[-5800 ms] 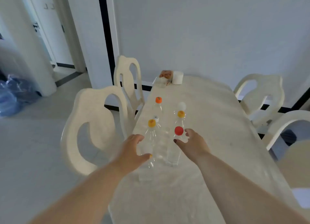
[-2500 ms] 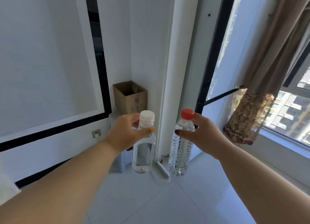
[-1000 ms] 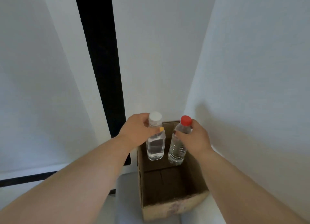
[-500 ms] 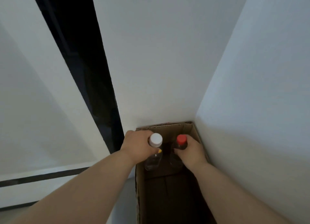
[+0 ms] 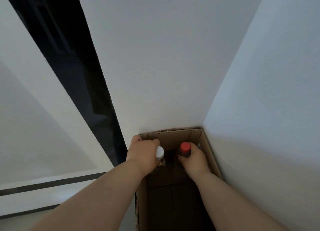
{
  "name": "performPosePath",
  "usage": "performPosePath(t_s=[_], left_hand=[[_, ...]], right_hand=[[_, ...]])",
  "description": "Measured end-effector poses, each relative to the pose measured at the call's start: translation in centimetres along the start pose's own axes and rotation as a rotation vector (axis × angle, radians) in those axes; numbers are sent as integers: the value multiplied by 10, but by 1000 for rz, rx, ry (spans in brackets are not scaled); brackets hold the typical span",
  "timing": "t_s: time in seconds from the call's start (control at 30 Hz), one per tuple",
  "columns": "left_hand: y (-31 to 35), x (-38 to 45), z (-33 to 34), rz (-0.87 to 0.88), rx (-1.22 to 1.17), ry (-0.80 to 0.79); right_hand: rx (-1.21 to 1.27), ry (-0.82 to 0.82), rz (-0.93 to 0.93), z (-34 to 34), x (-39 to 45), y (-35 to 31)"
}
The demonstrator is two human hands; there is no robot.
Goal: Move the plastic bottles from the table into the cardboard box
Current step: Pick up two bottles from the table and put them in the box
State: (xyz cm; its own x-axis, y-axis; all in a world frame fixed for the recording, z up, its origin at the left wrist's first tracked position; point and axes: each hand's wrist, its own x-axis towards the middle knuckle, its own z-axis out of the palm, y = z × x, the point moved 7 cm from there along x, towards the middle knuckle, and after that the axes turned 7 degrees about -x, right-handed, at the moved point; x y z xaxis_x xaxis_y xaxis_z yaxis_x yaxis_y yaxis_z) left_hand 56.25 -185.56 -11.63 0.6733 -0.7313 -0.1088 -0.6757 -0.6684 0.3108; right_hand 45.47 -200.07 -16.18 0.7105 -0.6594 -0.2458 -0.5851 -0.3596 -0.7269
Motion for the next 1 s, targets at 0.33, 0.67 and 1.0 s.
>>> performPosePath(t_s=[0.33, 0.67, 1.0], left_hand=[[-1, 1, 1, -9, 70, 32], [-4, 1, 4, 7, 27, 71], [-4, 3, 5, 20, 25, 96]], right_hand=[[-144, 31, 24, -7, -4, -7], [-149, 27, 0, -11, -5, -10], [-199, 22, 6, -13, -3, -17]])
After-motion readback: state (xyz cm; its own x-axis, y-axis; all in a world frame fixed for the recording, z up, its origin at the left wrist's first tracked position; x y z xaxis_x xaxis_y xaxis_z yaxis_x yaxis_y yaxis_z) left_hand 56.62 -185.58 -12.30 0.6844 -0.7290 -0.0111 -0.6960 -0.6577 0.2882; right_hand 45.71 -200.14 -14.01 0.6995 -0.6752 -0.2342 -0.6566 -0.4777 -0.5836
